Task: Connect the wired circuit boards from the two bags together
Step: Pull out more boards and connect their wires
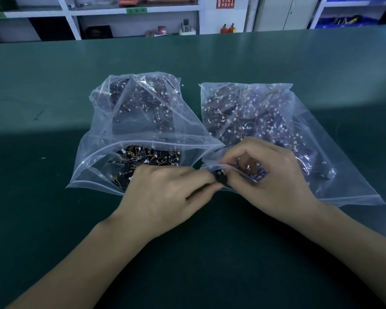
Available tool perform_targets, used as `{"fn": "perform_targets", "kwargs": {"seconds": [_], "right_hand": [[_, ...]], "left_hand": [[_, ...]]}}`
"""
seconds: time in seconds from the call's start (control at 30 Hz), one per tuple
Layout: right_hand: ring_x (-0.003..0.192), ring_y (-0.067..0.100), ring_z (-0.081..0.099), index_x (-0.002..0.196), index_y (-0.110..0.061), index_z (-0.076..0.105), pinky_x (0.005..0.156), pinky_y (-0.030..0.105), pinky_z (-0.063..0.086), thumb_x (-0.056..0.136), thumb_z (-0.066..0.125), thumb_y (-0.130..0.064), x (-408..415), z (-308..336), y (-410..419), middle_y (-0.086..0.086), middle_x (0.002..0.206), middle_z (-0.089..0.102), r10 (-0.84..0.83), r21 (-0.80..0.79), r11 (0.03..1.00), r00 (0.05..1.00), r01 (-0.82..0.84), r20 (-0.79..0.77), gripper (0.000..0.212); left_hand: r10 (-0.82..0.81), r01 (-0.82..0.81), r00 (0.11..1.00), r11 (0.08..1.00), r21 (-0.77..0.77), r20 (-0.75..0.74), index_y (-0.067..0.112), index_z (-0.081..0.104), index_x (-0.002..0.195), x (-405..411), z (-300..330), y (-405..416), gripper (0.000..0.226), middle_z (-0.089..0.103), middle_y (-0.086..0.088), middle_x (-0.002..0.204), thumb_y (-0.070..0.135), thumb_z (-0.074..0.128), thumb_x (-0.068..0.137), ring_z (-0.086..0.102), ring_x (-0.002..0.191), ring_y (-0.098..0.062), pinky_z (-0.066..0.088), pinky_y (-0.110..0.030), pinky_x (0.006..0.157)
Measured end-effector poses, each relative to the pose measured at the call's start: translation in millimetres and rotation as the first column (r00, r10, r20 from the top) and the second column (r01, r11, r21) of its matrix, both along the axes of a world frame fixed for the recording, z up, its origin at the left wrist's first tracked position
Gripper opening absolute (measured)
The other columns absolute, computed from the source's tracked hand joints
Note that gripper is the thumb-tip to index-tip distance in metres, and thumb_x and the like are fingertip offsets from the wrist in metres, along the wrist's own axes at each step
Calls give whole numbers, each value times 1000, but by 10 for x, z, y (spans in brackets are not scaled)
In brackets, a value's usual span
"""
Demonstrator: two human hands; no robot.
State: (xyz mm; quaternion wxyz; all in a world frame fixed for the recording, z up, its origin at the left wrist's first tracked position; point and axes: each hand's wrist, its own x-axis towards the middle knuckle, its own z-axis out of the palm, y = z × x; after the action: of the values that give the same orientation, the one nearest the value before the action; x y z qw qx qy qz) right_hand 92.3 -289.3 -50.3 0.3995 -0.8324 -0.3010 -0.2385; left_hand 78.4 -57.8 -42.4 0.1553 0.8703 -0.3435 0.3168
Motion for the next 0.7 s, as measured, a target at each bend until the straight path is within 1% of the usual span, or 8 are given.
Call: {"fn": "perform_targets", "kwargs": {"seconds": [0.07,0.13,0.27,0.33,0.5,0.57,0.63,0.7], "right_hand": [[72,13,63,96,-19,75,68,14,46,88,81,1,4,-12,-9,-11,92,69,-9,-4,1000,1000,9,-2,22],[72,13,63,97,-21,74,69,13,46,88,80,0,5,-25,-11,-12,92,69,-16,-10,1000,1000,16,-6,24],[73,15,63,99,-25,73,70,13,45,90,79,-3,13,-40,-17,-12,93,69,-8,-9,1000,1000,8,-22,25],[74,15,63,100,-26,73,70,12,45,91,78,-4,13,-41,-24,-13,93,69,-5,-11,1000,1000,4,-21,24],[74,13,62,101,-25,72,71,12,45,91,78,-6,9,-46,-25,-14,93,67,-14,-20,1000,1000,14,-2,23],[74,13,63,101,-25,72,71,13,45,91,78,-5,4,-43,-27,-14,93,67,-12,-20,1000,1000,12,-13,22],[74,14,63,101,-24,73,71,13,45,91,77,-6,-2,-32,-25,-14,93,67,-15,-26,1000,1000,14,-25,21],[74,13,64,100,-24,73,70,14,46,89,76,-5,-7,-15,-20,-14,94,67,-16,-35,999,999,15,-31,21]], "left_hand": [[58,-58,998,996,-61,-14,22,60,67,28,10,90,44,44,14,59,40,63,107,48,50,-12,34,-25,46],[169,-172,985,982,-84,-43,19,54,68,86,11,179,46,36,14,57,39,58,108,43,47,-15,35,-26,46],[335,-340,934,940,-21,-123,24,68,96,160,-35,281,10,51,13,59,29,65,104,56,51,-21,42,-29,51],[355,-357,924,934,10,-141,28,74,106,158,-45,285,8,64,12,66,29,68,101,66,59,-25,46,-32,53],[336,-334,929,942,39,-153,34,77,92,135,-36,255,11,66,15,67,41,71,97,69,63,-21,50,-32,53],[338,-338,921,940,34,-191,35,76,89,124,-29,244,10,58,17,62,42,73,96,66,62,-19,52,-34,54],[331,-336,920,942,11,-210,33,73,84,119,-25,239,12,43,19,56,41,74,94,59,58,-16,47,-30,53],[318,-329,930,944,-33,-186,31,72,81,117,-11,239,14,38,18,55,38,76,93,52,55,-13,42,-27,52]]}}
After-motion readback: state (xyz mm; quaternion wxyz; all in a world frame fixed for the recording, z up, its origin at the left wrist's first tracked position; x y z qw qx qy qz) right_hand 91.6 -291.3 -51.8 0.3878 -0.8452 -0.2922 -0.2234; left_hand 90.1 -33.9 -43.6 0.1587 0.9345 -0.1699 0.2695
